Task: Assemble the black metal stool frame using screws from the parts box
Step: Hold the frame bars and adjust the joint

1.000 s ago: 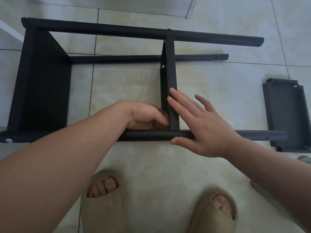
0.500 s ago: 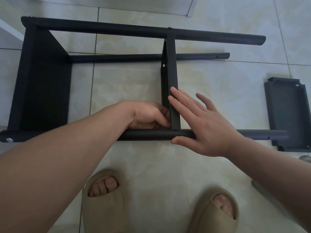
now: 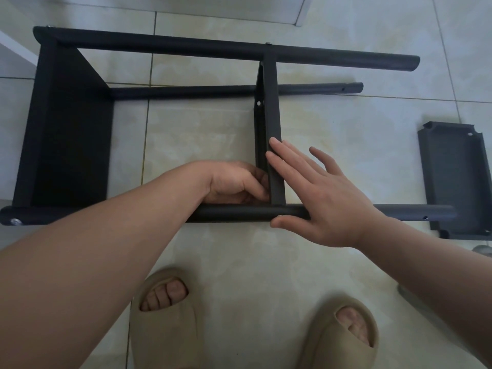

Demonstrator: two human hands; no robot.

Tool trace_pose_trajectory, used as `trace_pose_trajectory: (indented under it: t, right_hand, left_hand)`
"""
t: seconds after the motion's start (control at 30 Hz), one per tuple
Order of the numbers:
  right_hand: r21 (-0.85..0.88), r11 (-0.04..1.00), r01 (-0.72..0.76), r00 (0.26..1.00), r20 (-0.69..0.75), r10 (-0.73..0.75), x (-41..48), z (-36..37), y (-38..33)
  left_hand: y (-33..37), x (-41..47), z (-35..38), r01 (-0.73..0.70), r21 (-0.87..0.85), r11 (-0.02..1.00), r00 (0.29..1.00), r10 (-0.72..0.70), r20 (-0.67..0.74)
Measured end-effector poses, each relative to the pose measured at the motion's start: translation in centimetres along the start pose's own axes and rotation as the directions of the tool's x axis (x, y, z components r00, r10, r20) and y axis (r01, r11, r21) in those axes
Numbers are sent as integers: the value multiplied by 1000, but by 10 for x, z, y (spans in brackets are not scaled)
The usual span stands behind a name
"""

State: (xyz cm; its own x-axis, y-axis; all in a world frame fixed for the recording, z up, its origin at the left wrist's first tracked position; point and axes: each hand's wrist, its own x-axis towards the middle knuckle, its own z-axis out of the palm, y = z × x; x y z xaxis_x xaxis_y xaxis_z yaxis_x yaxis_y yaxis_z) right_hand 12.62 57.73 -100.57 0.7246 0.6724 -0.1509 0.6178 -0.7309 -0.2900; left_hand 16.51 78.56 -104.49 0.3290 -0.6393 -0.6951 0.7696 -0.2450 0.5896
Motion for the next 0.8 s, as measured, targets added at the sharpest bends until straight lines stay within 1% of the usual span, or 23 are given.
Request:
trace_pose_trajectory:
  t: [0.07,0.13,0.3,0.47,0.8]
  right_hand:
    - [0,1000,0,1000,0,0,0,0,0]
    - [-1,1000,-3,1000,5,3,0,0,0]
    - [-11,1000,-2,1000,7,2,0,0,0]
    - [-7,1000,-2,1000,-1,2,0,0,0]
    - [-5,1000,-2,1000,3,2,0,0,-1]
  left_hand:
    - [0,0,0,32,35,999,998,-34,44]
    - [-1,1,0,44,65,997,997,-48,56]
    - [0,2,-3,60,74,995,998,-60,1]
    - [7,3,-4,109,86,990,994,-110,1]
    - [8,2,-2,104,79,991,994,-102,-25]
